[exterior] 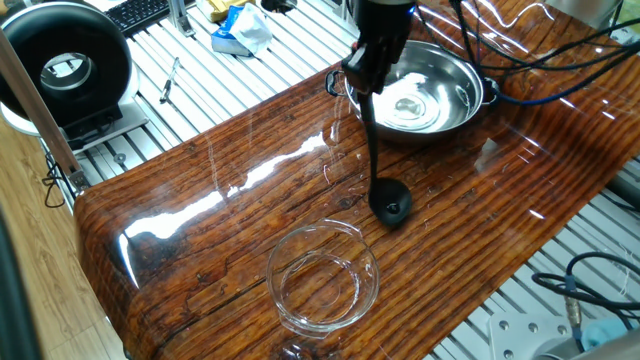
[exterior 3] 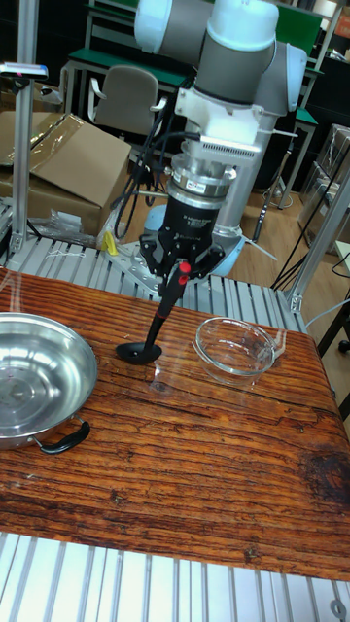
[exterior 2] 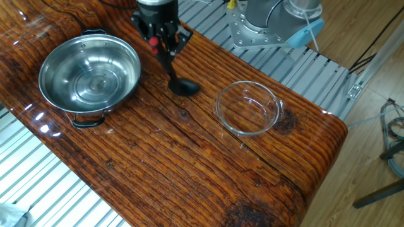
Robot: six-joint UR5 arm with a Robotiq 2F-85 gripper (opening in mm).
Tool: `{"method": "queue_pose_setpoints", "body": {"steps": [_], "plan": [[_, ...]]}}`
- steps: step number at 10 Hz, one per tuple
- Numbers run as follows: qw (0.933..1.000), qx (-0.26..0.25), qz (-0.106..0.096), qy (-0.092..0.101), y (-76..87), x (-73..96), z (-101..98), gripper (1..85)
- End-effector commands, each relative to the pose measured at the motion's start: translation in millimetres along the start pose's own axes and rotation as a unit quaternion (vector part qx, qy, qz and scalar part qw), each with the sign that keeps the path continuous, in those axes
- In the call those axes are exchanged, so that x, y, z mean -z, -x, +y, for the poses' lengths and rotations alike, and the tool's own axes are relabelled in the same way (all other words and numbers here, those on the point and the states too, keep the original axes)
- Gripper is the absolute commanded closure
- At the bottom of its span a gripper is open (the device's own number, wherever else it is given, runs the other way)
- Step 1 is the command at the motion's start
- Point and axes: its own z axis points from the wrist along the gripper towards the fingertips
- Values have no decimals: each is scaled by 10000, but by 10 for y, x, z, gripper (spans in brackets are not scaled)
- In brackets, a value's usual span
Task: Scoop water with a large spoon from one bowl to another
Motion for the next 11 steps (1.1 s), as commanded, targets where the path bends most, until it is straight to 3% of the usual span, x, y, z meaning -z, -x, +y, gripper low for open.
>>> {"method": "queue_pose_setpoints", "body": {"steps": [1, 3, 6, 11], "plan": [[9996, 80, -252, 51, 249, -105, 59, 847], [9983, 112, -561, 75, 446, -220, 59, 847], [9965, 129, -828, 44, 624, -418, 51, 847], [9937, 168, -1107, 75, 734, -549, 71, 847]]}}
